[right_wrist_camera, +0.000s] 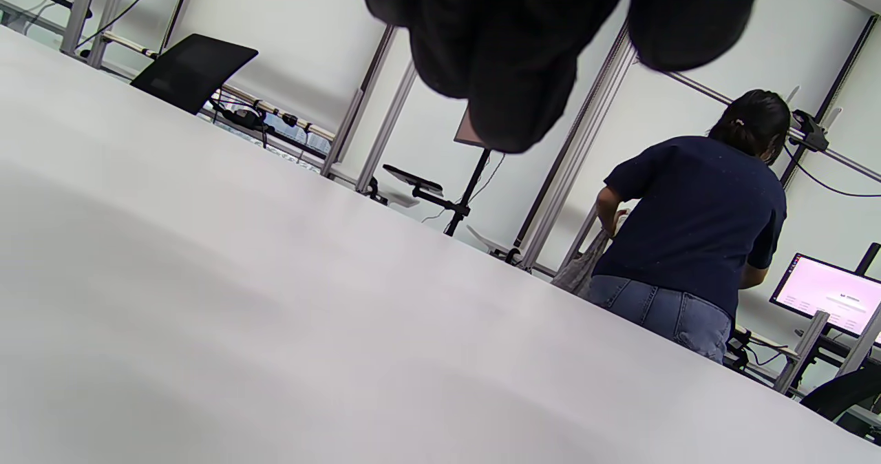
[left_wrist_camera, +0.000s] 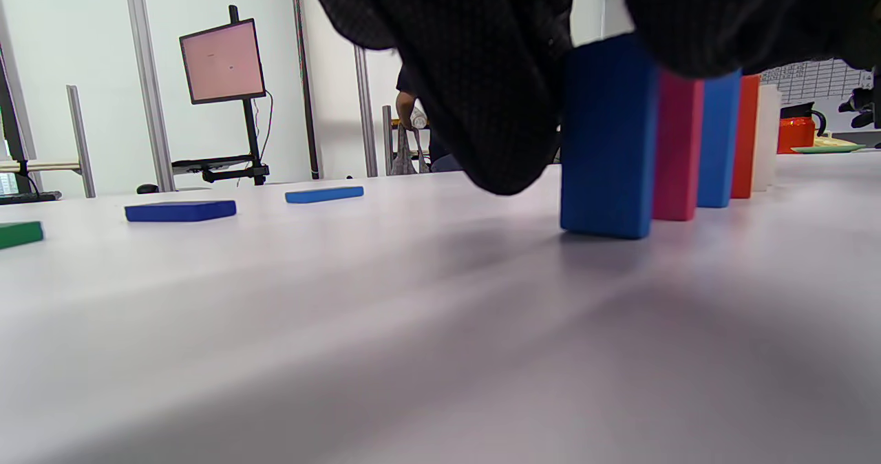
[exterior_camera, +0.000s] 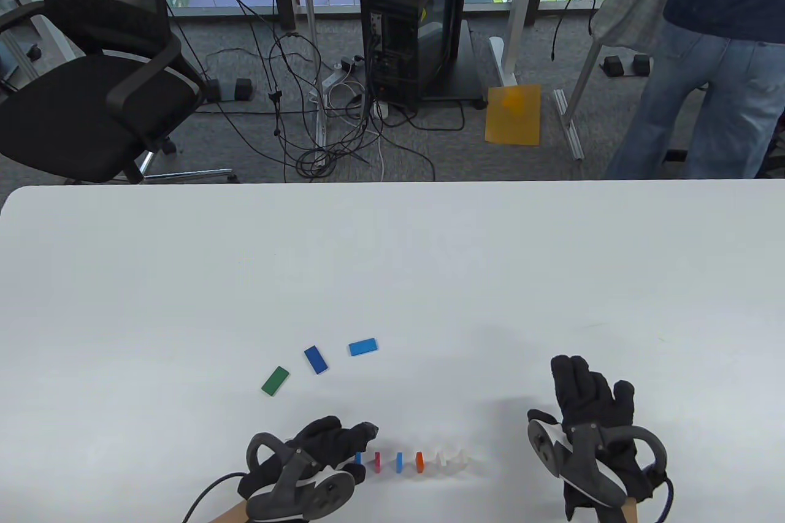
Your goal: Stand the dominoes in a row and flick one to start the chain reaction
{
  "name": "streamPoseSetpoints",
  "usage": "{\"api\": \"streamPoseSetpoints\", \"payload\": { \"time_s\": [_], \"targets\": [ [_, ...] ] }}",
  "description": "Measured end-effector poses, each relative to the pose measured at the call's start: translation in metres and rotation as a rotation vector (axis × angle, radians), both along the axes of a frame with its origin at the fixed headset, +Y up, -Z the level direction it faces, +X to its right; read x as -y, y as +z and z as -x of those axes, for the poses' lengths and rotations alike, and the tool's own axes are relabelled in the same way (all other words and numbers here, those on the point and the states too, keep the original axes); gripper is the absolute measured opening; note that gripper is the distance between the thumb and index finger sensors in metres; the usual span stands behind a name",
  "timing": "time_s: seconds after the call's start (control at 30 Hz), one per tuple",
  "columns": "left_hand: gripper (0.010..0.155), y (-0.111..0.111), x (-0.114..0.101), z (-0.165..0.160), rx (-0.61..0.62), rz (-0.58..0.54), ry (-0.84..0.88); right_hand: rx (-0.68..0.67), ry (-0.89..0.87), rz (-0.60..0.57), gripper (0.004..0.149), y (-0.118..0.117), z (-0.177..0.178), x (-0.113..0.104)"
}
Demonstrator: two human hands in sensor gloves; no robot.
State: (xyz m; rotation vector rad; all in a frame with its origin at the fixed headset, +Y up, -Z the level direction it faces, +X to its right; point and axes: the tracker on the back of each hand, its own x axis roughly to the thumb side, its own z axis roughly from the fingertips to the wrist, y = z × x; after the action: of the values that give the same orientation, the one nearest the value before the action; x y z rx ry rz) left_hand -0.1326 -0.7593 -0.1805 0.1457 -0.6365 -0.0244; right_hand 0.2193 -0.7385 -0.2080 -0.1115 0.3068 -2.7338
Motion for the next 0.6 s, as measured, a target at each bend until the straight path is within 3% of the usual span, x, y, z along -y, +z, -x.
{"api": "streamPoseSetpoints", "payload": {
  "time_s": [0.6],
  "targets": [
    [0.073, 0.0044, -0.0012, -0.0015, 0.008, -0.025, -0.029, -0.002, 0.014, 0.016, 0.092, 0.0007, 0.0017, -0.0002]
  ]
}}
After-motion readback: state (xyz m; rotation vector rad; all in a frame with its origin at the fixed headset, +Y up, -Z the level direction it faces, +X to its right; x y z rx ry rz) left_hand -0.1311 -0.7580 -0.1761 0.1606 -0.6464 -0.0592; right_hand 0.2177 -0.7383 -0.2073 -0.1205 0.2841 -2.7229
